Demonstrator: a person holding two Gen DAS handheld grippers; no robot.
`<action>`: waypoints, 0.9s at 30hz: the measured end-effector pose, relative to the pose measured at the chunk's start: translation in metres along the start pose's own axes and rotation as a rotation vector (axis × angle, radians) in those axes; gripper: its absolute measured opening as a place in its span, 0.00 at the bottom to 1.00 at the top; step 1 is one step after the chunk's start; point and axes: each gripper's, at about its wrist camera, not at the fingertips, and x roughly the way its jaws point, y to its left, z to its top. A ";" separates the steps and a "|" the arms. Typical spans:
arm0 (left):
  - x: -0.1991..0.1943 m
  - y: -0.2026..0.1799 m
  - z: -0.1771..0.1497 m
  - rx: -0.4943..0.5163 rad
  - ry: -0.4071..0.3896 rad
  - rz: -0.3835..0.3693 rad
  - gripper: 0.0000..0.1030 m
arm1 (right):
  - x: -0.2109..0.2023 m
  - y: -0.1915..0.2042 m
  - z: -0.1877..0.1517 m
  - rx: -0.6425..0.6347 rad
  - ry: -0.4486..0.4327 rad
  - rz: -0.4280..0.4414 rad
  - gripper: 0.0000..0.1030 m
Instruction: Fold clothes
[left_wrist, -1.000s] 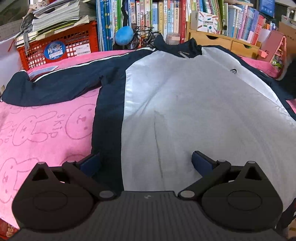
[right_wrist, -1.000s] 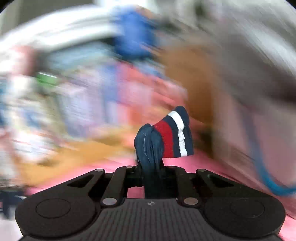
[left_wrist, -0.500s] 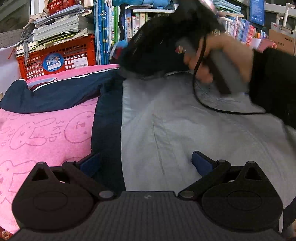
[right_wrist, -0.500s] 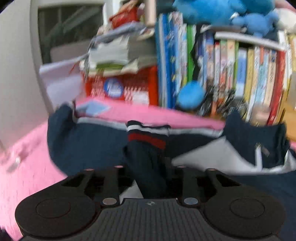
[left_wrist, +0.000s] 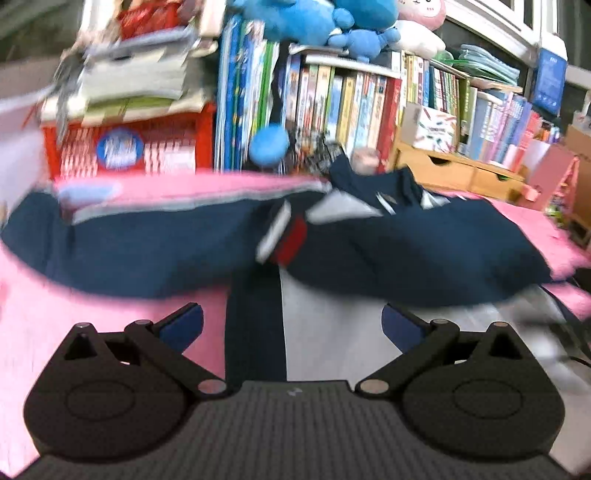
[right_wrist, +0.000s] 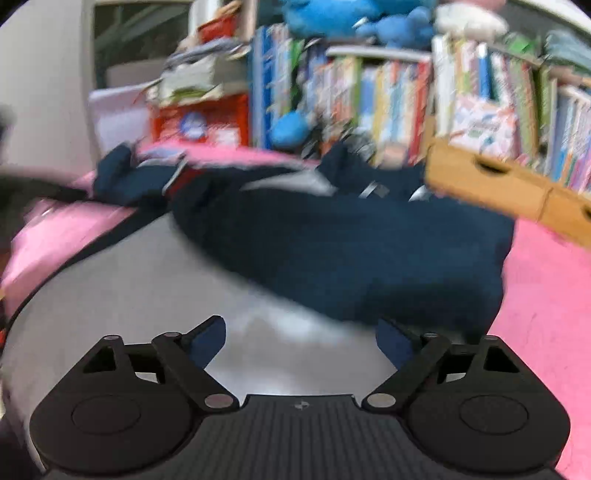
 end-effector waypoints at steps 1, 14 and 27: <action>0.015 -0.001 0.007 0.004 0.011 0.011 1.00 | 0.004 0.001 -0.003 0.005 0.011 0.049 0.84; 0.115 -0.039 0.018 0.054 0.138 0.052 1.00 | 0.026 -0.140 0.010 0.190 0.022 -0.569 0.06; 0.062 -0.015 0.013 0.018 -0.017 0.150 1.00 | 0.025 0.075 0.022 -0.559 -0.149 -0.353 0.94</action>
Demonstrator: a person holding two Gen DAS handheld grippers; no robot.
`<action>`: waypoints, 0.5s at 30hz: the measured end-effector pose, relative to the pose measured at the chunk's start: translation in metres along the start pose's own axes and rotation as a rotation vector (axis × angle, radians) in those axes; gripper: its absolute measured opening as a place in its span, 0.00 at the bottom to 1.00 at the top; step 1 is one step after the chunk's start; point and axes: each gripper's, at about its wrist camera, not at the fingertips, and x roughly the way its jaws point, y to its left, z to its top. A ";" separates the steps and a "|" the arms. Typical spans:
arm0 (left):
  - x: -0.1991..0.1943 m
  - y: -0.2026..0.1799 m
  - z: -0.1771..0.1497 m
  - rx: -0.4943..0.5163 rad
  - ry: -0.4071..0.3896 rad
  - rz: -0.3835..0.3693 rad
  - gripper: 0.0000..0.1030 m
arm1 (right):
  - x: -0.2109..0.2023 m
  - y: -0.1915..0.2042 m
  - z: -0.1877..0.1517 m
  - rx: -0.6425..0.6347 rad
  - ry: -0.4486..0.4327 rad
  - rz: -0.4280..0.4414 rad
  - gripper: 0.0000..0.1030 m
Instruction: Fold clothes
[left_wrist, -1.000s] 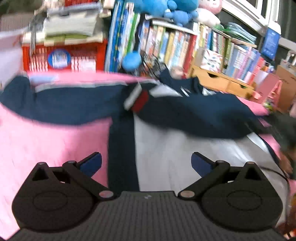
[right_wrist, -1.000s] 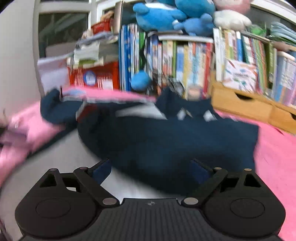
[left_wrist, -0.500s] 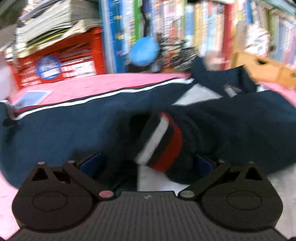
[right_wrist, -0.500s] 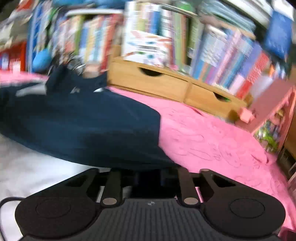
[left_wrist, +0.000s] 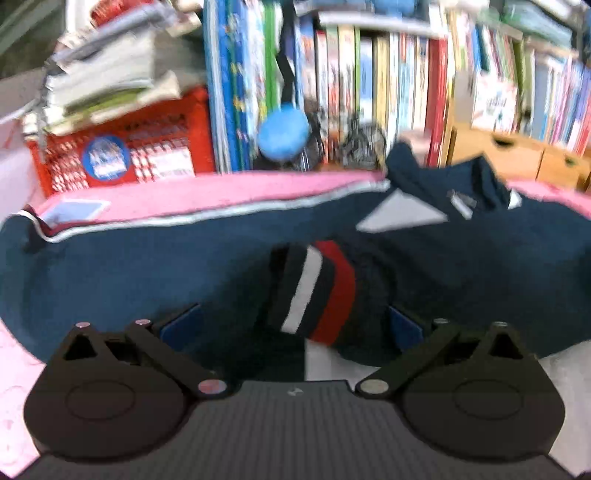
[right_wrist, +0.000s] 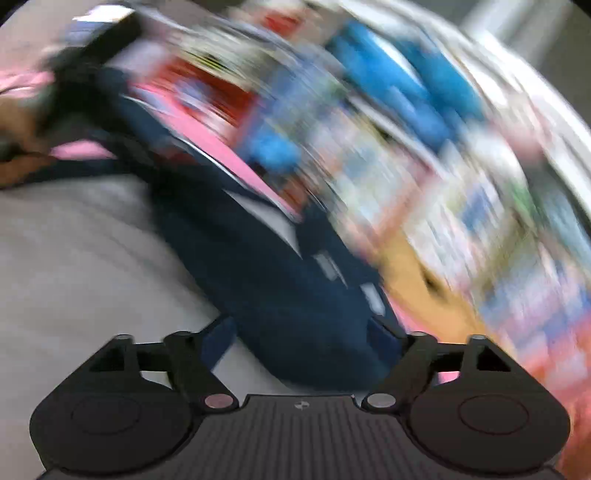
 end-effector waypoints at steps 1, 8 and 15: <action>-0.009 0.005 -0.002 0.003 -0.030 0.001 1.00 | 0.001 0.012 0.012 -0.050 -0.060 0.006 1.00; -0.013 0.038 -0.010 -0.109 -0.043 0.128 1.00 | 0.102 0.043 0.070 -0.041 -0.051 0.138 0.91; -0.003 0.057 -0.023 -0.196 0.044 0.083 1.00 | 0.107 -0.077 0.027 0.097 0.152 -0.275 0.08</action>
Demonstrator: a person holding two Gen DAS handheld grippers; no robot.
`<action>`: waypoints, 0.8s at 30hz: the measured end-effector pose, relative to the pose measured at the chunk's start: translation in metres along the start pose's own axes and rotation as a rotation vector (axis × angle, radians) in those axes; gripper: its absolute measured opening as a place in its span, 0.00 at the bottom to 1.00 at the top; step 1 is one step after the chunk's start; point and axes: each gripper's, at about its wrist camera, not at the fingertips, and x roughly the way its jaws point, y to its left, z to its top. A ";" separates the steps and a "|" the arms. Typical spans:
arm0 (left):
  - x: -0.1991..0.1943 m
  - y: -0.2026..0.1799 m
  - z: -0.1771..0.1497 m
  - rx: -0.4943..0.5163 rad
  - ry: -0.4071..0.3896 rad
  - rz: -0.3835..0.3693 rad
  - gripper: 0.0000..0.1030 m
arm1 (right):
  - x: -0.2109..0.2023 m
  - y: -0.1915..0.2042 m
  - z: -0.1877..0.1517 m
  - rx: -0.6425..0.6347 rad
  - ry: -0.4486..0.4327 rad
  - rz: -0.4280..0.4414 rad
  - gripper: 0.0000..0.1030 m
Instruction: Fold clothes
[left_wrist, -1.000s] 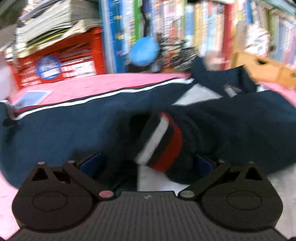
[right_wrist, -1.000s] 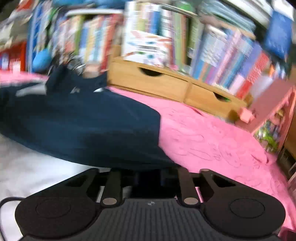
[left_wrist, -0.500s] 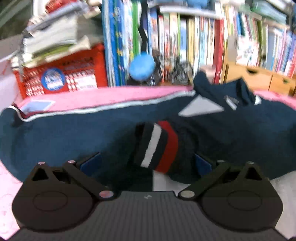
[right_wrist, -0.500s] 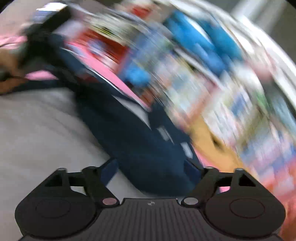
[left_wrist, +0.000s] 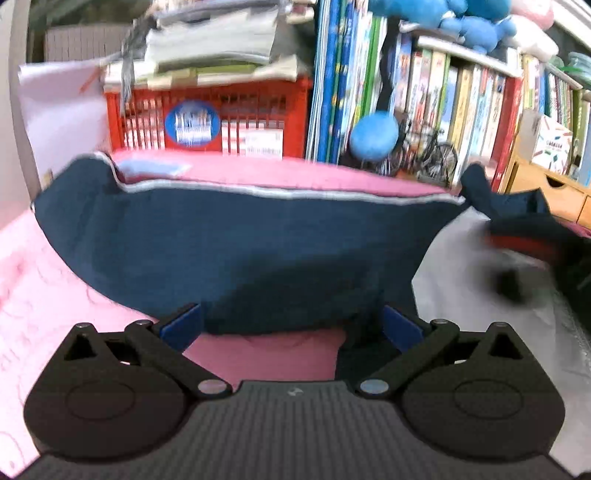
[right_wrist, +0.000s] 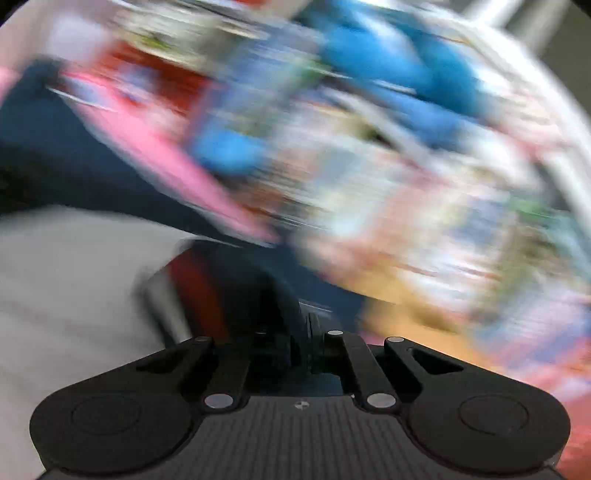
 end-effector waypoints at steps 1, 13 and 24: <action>0.000 0.000 0.001 -0.003 -0.001 -0.004 1.00 | 0.004 -0.036 -0.012 0.010 0.041 -0.106 0.08; 0.003 -0.017 -0.002 0.083 0.003 -0.004 1.00 | -0.004 -0.247 -0.104 0.133 0.276 -0.654 1.00; 0.004 -0.017 -0.001 0.079 0.017 0.013 1.00 | 0.100 -0.116 -0.057 0.492 0.231 0.221 0.32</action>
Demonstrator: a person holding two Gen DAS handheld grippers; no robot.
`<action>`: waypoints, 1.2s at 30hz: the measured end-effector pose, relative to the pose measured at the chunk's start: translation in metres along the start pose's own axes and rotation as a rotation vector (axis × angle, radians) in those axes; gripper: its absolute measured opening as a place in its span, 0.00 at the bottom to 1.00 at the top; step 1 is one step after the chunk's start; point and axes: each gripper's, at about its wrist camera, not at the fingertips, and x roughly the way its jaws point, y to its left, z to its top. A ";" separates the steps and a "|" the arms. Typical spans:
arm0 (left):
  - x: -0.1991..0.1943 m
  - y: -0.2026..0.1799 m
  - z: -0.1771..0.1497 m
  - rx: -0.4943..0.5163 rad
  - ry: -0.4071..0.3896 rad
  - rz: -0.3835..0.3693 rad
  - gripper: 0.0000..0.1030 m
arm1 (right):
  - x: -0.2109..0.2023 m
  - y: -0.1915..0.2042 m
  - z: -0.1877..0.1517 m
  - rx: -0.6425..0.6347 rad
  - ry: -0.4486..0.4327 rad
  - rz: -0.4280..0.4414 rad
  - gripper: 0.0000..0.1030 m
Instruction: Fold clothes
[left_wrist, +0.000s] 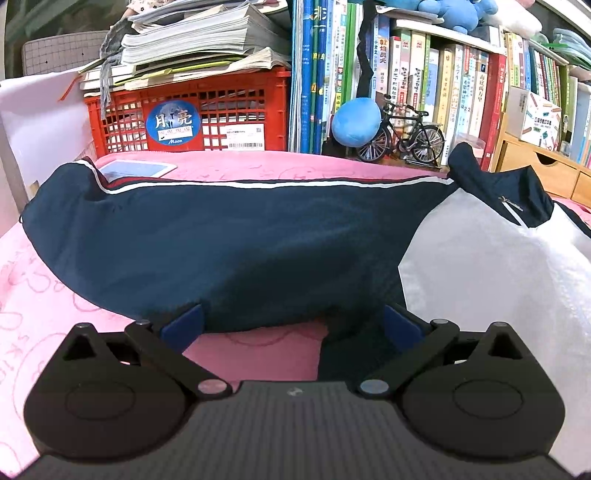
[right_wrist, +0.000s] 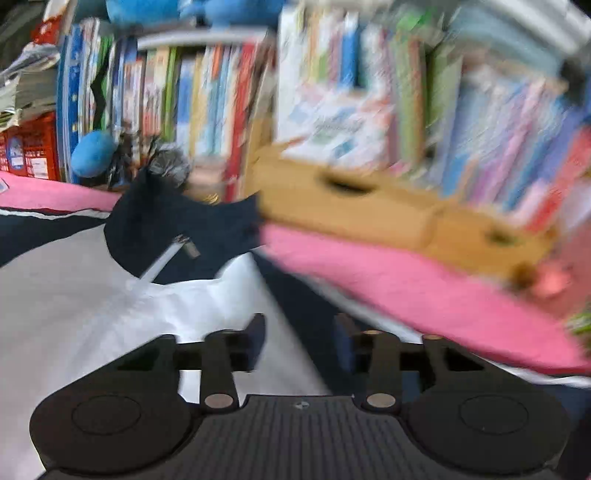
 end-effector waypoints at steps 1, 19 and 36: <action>0.000 0.000 0.000 0.000 0.000 0.002 1.00 | 0.016 0.001 0.000 0.010 0.031 -0.004 0.32; 0.003 -0.002 0.001 0.009 0.021 0.019 1.00 | -0.070 -0.179 -0.067 0.370 -0.009 -0.544 0.93; 0.001 -0.003 0.000 0.009 0.009 0.024 1.00 | -0.097 -0.173 -0.047 0.400 -0.194 -0.552 0.07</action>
